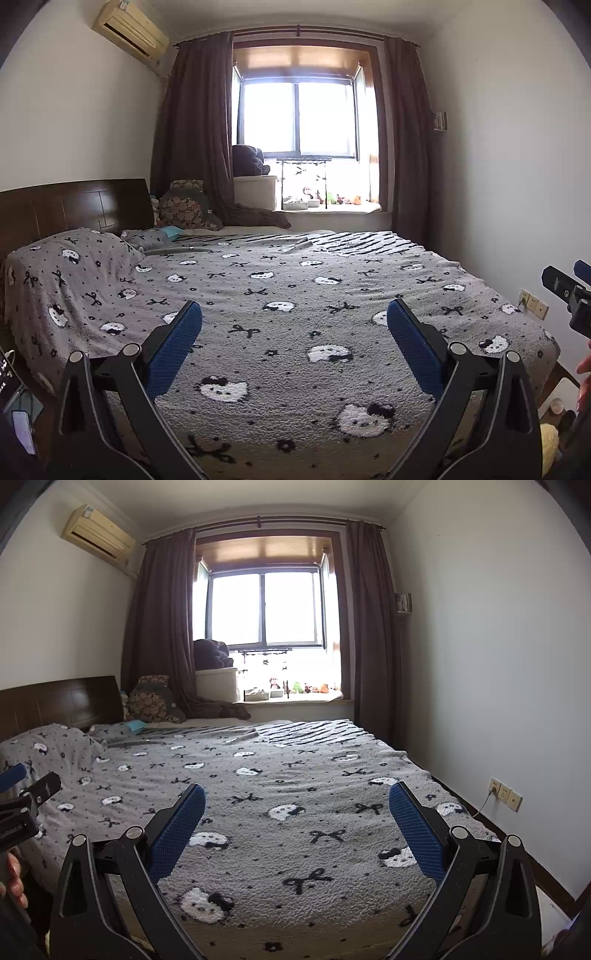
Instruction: Collect trash
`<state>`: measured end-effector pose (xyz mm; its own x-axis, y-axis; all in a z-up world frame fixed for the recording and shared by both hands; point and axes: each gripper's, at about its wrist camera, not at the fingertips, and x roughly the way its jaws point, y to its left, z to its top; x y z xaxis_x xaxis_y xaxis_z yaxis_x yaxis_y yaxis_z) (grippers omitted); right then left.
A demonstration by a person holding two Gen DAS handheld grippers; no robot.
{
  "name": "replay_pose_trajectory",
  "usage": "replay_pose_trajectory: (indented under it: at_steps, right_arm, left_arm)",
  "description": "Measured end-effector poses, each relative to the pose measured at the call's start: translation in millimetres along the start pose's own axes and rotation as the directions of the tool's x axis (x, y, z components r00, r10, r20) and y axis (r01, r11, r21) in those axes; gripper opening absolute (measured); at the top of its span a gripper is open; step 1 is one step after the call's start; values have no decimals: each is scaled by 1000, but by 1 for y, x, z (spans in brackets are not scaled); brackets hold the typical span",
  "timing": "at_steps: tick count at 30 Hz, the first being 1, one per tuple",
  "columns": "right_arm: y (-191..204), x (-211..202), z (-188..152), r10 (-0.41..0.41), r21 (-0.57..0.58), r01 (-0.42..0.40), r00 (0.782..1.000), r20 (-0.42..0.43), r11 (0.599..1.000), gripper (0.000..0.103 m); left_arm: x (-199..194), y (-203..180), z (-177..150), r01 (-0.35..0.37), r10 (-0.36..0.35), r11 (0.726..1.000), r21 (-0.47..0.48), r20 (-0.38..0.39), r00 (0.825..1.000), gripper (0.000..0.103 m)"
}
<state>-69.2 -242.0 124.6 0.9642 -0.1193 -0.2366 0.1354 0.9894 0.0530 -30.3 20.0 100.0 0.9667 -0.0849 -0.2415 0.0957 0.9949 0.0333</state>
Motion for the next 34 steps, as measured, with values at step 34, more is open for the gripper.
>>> replay_pose_trajectory:
  at_steps: [34]
  right_arm:
    - [6, 8, -4, -12, -4, 12, 1000, -25, 1000, 100]
  left_arm:
    - [2, 1, 2, -29, 29, 1000, -10, -25, 999, 95]
